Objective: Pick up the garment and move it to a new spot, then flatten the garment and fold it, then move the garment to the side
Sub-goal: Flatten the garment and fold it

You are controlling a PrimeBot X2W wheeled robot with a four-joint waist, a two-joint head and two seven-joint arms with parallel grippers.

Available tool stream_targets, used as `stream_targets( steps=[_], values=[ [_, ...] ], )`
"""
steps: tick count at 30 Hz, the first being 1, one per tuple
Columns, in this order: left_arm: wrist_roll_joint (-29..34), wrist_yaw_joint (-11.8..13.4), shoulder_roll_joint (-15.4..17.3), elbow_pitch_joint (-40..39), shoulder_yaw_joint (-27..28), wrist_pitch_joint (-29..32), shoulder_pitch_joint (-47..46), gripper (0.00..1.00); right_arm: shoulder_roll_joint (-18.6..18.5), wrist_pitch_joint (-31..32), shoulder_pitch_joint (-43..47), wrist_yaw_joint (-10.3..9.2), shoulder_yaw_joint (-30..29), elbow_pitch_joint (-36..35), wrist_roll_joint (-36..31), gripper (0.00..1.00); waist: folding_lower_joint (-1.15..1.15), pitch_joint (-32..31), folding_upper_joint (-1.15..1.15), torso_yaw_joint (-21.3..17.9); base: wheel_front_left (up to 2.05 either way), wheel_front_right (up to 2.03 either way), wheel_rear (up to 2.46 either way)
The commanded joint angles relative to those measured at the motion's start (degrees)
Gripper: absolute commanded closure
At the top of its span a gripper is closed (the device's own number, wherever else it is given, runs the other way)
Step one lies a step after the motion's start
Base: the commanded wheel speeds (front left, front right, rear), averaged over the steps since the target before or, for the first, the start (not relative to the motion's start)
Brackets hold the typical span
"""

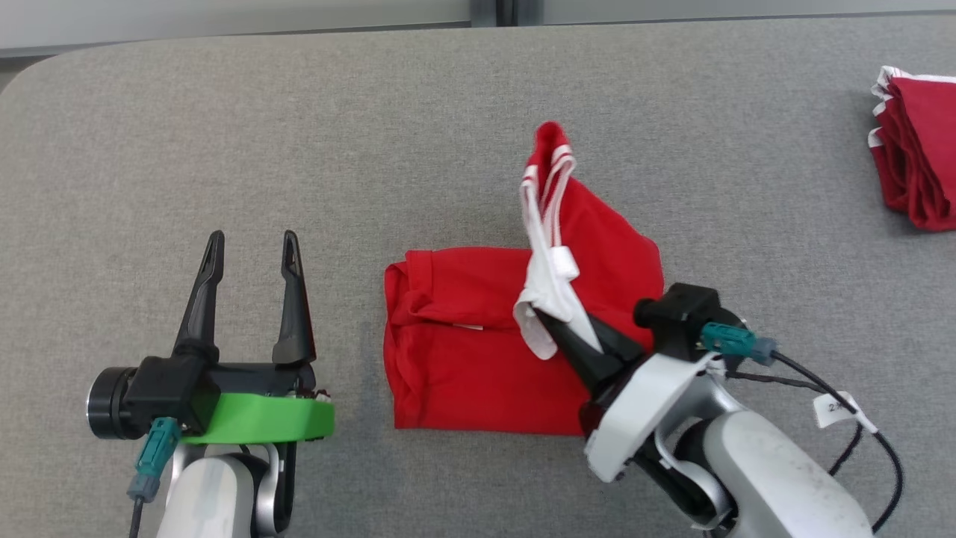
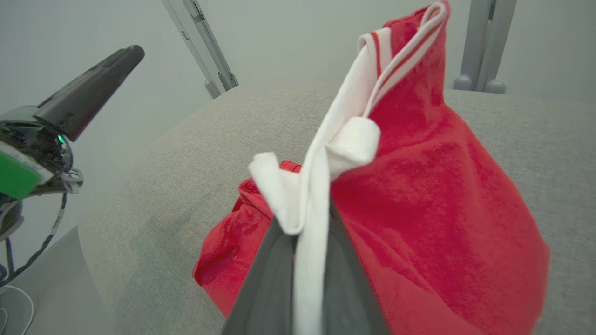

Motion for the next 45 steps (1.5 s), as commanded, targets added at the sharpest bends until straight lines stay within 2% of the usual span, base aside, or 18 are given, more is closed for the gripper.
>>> stream_targets(
  steps=[1,4,9,10,11,12,18,21,24,30,35,38,45],
  values=[
    [-0.3,0.0,-0.2,0.1,-0.1,0.0,-0.9,0.0,1.4,0.1,-1.4,-0.08,1.2,1.4,0.9,1.0,0.0,1.2,0.0,1.4,0.0,0.0,0.0],
    [-0.4,0.0,-0.3,0.0,-0.3,0.0,-1.4,0.0,4.5,-0.6,-3.0,-0.06,4.5,5.8,2.5,1.0,0.0,2.1,0.0,2.5,0.0,0.0,0.0],
    [-0.4,0.2,-0.5,0.2,-0.5,0.0,-1.8,0.0,7.2,-3.2,-4.7,-0.06,7.6,12.1,5.3,1.0,0.0,2.8,0.0,3.5,0.0,0.0,0.0],
    [-0.4,0.2,-0.6,0.2,-0.5,0.0,-1.8,0.0,7.4,-4.5,-5.3,-0.06,7.9,12.9,5.4,0.74,0.0,2.9,0.0,3.5,0.0,0.0,0.0],
    [-0.3,0.3,-0.6,0.2,-0.4,0.0,-1.9,0.0,7.7,-6.0,-5.7,-0.06,7.8,13.5,5.7,0.3,0.0,3.1,0.0,3.5,0.0,0.0,0.0],
    [-0.3,0.3,-0.6,0.2,-0.3,0.0,-1.9,0.0,7.8,-6.9,-5.9,-0.06,8.4,13.9,5.8,0.01,0.0,3.1,0.0,3.4,0.0,0.0,0.0],
    [0.5,0.2,-0.7,0.6,0.2,0.0,-1.7,0.0,5.9,-15.5,-7.9,-0.05,9.2,10.9,6.3,0.0,0.0,2.6,0.0,2.6,0.0,0.0,0.0],
    [0.8,0.0,-0.7,0.7,0.5,0.0,-1.1,0.0,4.2,-18.3,-7.3,-0.05,6.1,7.9,4.9,0.0,0.0,1.9,0.0,2.0,0.0,0.0,0.0],
    [1.0,0.0,-0.7,0.7,0.8,0.0,-0.4,0.0,2.4,-19.5,-5.2,-0.06,0.6,5.1,2.0,0.0,0.0,1.2,0.0,1.4,0.0,0.0,0.0],
    [1.8,-0.1,-0.4,1.1,1.8,0.0,1.4,0.0,-1.2,-19.1,2.4,-0.05,-14.6,1.3,-4.8,0.0,0.0,-0.5,0.0,-0.4,0.0,0.0,0.0],
    [2.2,-0.4,0.2,2.3,2.5,0.0,3.3,0.0,-1.7,-16.9,10.2,-0.05,-25.5,-1.1,-8.2,0.0,0.0,-2.4,0.0,-2.3,0.0,0.0,0.0],
    [2.1,-0.4,0.6,3.2,2.8,0.0,4.6,0.0,-0.9,-15.7,13.8,-0.05,-28.7,-2.6,-9.6,0.0,0.0,-3.7,0.0,-3.2,0.0,0.0,0.0],
    [1.6,-1.0,1.1,5.4,2.6,0.0,7.8,0.0,1.2,-13.5,18.9,-0.06,-30.1,-5.6,-11.0,0.0,0.0,-7.8,0.0,-4.0,0.0,0.0,0.0]
  ],
)
